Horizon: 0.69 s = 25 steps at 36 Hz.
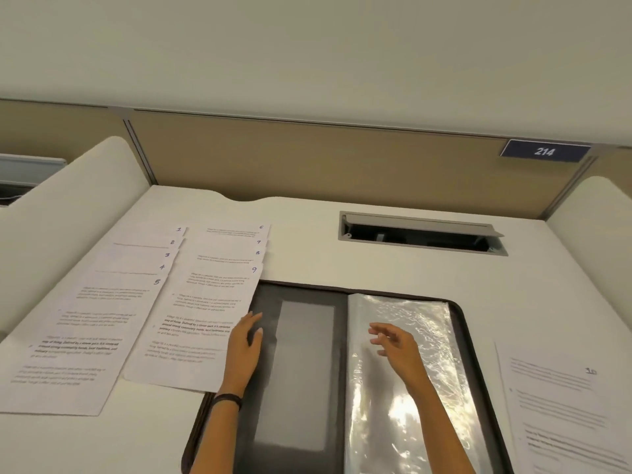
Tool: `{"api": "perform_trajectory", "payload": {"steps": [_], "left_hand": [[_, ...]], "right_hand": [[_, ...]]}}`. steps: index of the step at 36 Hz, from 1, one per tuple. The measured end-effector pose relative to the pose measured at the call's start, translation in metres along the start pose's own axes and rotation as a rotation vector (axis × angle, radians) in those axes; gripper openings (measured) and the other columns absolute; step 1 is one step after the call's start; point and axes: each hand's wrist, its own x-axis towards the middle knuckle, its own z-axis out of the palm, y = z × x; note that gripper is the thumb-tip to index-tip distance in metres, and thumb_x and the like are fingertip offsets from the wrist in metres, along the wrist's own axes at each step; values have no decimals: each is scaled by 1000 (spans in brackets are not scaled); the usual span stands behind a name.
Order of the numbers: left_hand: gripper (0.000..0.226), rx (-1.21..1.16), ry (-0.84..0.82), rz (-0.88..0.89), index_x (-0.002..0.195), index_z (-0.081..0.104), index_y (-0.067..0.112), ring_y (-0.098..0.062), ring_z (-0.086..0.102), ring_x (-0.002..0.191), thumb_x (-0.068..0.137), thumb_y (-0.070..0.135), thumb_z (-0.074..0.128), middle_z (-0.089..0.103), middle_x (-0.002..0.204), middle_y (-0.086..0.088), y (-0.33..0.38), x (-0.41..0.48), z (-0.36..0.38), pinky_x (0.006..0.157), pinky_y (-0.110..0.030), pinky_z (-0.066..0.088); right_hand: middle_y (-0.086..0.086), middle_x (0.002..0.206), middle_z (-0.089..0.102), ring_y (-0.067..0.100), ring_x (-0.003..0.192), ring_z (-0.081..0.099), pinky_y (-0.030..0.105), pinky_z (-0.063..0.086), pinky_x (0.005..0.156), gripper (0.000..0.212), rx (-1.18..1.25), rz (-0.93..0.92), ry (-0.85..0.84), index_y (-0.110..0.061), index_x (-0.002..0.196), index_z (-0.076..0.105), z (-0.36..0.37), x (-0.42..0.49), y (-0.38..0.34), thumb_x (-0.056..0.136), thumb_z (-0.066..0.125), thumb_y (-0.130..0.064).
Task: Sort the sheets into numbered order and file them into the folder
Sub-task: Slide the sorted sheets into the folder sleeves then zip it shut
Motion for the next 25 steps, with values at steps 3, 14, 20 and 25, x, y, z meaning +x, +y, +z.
{"api": "perform_trajectory", "payload": {"steps": [3, 14, 20, 25], "left_hand": [[37, -151, -97, -4, 132, 53, 13, -23, 32, 139, 96, 8, 52, 42, 146, -6, 17, -5, 21, 114, -33, 23], [35, -185, -273, 55, 133, 51, 12, -22, 29, 140, 98, 10, 48, 39, 148, -7, 64, -22, 92, 115, -31, 21], [34, -217, -350, 161, 127, 50, 27, -18, 30, 139, 98, 9, 48, 38, 144, 5, 87, -37, 124, 114, -32, 24], [34, -222, -444, 285, 125, 45, 43, -10, 27, 140, 100, 20, 46, 35, 148, 11, 113, -52, 153, 116, -32, 24]], "right_hand": [[-1, 104, 68, 12, 90, 66, 23, 54, 72, 25, -4, -5, 63, -21, 104, 64, -19, -2, 6, 95, 49, -3], [-5, 108, 66, 14, 98, 63, 35, 53, 87, 31, 36, -5, 342, -22, 104, 66, -90, -16, 37, 93, 49, 2], [5, 109, 66, 15, 93, 61, 26, 48, 85, 27, 9, 7, 557, -12, 106, 66, -119, -26, 52, 93, 48, 2], [12, 121, 59, 24, 114, 54, 24, 38, 93, 28, -114, 59, 658, -6, 109, 64, -143, -41, 70, 90, 49, 9]]}}
